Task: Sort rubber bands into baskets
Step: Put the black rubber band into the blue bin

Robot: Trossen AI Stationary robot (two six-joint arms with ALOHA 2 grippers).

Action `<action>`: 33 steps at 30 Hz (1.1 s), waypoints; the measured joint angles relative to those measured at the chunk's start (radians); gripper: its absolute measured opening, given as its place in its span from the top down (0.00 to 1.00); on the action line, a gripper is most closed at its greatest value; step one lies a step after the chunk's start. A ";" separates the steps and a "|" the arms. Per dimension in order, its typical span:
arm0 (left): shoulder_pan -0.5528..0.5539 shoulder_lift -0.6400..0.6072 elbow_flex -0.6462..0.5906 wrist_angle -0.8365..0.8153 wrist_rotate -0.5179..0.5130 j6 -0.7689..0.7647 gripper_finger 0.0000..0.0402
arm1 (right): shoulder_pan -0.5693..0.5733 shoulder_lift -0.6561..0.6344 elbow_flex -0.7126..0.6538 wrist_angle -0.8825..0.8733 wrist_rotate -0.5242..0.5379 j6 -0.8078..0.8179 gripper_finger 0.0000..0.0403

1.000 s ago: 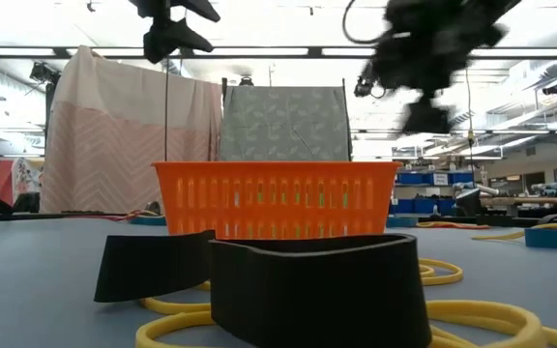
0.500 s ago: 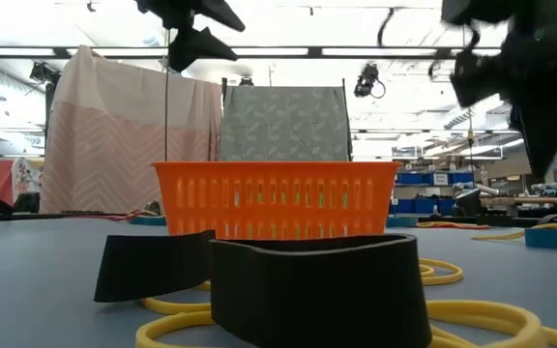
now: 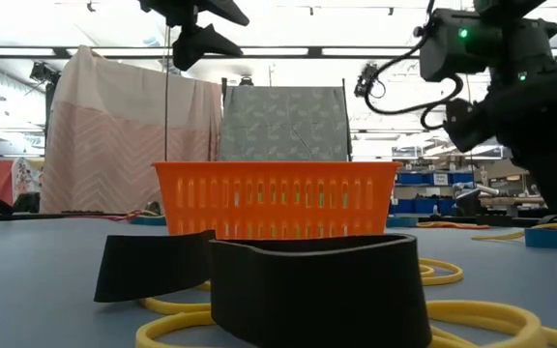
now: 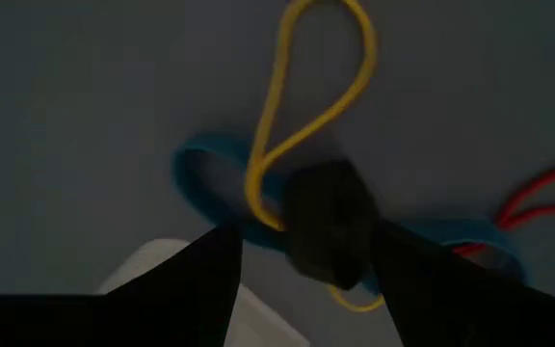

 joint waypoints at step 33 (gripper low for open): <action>0.000 0.000 0.000 0.006 -0.019 -0.002 0.42 | -0.074 -0.116 0.180 -0.194 0.080 -0.045 0.98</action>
